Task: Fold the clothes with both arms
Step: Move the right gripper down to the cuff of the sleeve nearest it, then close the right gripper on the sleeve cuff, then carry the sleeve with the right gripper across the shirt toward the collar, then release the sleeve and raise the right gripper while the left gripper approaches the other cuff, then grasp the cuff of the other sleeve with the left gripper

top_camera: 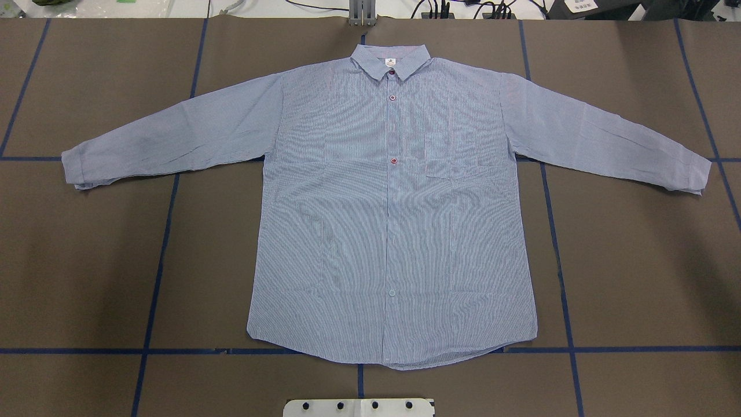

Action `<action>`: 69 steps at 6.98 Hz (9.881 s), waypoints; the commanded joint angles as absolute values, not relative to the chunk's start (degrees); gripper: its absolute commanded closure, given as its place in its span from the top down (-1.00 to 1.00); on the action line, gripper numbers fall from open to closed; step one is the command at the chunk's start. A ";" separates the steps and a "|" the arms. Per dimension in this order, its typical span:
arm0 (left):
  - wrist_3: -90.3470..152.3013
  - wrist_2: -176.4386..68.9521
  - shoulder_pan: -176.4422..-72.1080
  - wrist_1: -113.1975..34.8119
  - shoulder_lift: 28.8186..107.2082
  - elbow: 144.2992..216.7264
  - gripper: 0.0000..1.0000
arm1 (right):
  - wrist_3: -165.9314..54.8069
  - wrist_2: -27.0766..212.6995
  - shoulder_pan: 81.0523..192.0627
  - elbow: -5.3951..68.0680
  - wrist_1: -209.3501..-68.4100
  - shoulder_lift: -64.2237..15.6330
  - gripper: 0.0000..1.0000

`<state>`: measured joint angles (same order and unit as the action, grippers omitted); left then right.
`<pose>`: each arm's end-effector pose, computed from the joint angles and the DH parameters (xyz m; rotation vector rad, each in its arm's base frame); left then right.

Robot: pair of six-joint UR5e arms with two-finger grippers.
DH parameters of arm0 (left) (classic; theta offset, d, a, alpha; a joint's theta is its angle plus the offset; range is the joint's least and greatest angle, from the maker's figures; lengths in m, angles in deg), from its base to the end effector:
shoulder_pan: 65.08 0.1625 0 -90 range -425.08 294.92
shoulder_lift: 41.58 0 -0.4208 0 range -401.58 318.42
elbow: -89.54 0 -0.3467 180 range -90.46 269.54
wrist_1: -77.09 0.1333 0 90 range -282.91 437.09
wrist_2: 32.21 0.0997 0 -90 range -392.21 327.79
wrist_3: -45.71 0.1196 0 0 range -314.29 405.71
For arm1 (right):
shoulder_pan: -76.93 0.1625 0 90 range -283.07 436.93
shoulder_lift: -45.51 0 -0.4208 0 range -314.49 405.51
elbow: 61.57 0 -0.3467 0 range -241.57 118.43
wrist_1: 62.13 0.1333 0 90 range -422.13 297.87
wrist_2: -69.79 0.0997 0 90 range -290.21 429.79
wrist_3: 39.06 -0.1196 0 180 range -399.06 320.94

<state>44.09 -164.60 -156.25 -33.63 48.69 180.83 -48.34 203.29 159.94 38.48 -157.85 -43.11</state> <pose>-0.0623 -0.4731 0.6178 0.3678 0.7314 0.0979 -0.0051 -0.4606 0.5909 -0.0135 -0.7643 0.0002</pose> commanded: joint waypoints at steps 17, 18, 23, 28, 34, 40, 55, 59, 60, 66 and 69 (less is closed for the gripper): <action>39.38 -168.53 -156.05 -37.35 47.01 183.06 1.00 | -87.20 196.70 145.75 14.82 -118.23 -42.38 0.64; 39.03 -168.35 -156.05 -37.09 47.01 182.97 1.00 | -89.92 196.79 145.14 14.63 -117.51 -42.38 0.64; 38.94 -168.44 -156.05 -37.08 47.01 183.23 1.00 | -91.09 196.88 144.51 14.63 -117.50 -42.29 -0.99; 38.94 -168.79 -156.05 -37.35 47.01 183.50 1.00 | -91.70 197.15 144.52 25.67 -118.11 -40.99 -1.00; 38.94 -168.53 -156.13 -37.35 46.31 186.14 1.00 | -117.15 187.94 126.44 19.77 -129.96 -2.91 -1.00; 38.94 -168.00 -156.13 -37.43 46.13 186.14 1.00 | -123.88 174.40 115.34 1.63 -127.61 16.51 -1.00; -8.66 -163.70 -129.17 -61.78 60.38 162.32 0.64 | -96.90 199.52 140.55 33.26 -136.58 -29.26 1.00; -8.87 -163.87 -128.89 -61.96 57.65 162.23 0.37 | -97.77 197.58 140.65 33.70 -136.49 -29.81 1.00; -8.87 -163.78 -128.54 -61.96 57.65 161.88 0.22 | -97.77 197.58 140.73 33.79 -136.49 -29.81 1.00; -9.05 -165.35 -128.36 -61.26 58.78 163.62 -1.00 | -97.16 197.58 142.22 34.92 -136.49 -30.86 1.00; -11.58 -168.79 -128.71 -43.92 71.12 168.28 -1.00 | -97.15 197.58 142.32 37.22 -136.49 -32.44 1.00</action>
<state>-9.96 -168.34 -128.67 -52.03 64.82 166.51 -96.98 197.59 142.28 36.70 -136.51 -31.98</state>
